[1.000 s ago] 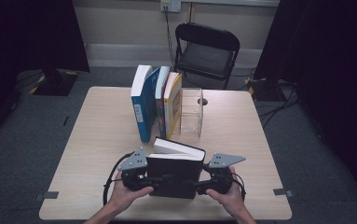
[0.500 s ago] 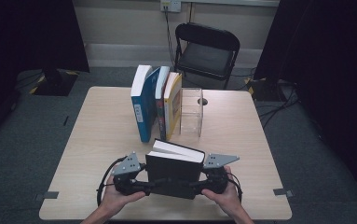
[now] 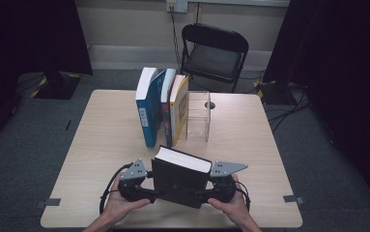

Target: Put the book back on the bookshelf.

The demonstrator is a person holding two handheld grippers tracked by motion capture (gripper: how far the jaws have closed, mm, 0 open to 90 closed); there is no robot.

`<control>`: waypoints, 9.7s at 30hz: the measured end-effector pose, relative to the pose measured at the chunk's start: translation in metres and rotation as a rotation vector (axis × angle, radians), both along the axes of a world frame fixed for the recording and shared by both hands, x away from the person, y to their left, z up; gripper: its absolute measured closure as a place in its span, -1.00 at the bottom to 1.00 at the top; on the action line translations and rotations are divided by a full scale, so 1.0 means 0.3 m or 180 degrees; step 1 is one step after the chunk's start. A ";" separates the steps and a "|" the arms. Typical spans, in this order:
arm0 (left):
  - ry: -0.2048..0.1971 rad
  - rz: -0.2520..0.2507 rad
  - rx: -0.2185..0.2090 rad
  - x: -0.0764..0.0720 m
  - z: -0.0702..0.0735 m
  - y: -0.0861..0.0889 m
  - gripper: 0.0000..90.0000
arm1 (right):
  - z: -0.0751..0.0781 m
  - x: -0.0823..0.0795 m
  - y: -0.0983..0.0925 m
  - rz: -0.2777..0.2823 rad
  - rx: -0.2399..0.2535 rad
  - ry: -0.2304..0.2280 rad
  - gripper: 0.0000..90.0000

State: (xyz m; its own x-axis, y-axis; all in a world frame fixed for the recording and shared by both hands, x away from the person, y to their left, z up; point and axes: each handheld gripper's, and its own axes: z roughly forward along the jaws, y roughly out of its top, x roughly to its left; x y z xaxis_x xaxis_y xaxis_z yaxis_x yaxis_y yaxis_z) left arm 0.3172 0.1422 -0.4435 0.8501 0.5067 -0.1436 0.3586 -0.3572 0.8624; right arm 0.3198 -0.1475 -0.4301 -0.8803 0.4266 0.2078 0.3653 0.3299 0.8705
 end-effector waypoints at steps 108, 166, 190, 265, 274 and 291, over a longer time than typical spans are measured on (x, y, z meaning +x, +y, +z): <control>0.0217 0.0942 0.0917 0.161 -0.194 0.091 -1.00 | 0.104 0.184 -0.158 -0.1401 -0.0105 -0.0537 0.15; 0.0213 0.0921 0.0923 0.166 -0.194 0.094 -1.00 | 0.353 0.375 -0.038 -0.1252 -0.1169 0.0180 0.10; 0.0229 0.0947 0.0877 0.167 -0.196 0.090 -1.00 | 0.379 0.504 0.094 -0.1053 -0.2306 0.0928 0.13; 0.0216 0.0852 0.0908 0.176 -0.193 0.095 -1.00 | 0.389 0.889 0.236 -0.2441 -0.2089 0.1332 0.18; 0.0215 0.0859 0.0894 0.175 -0.194 0.094 -1.00 | 0.441 0.840 0.209 -0.2366 -0.1797 0.1089 0.01; 0.0206 0.0850 0.0920 0.175 -0.194 0.095 -1.00 | 0.287 0.587 0.065 -0.2096 -0.0705 0.0269 -0.08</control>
State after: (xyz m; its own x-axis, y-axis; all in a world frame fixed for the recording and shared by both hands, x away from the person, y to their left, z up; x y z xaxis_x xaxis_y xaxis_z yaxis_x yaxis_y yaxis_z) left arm 0.3698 0.1708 -0.5017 0.6768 0.7360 -0.0115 0.5220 -0.4688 0.7126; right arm 0.4959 -0.1281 -0.3441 -0.4086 0.9060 0.1107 0.6135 0.1828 0.7682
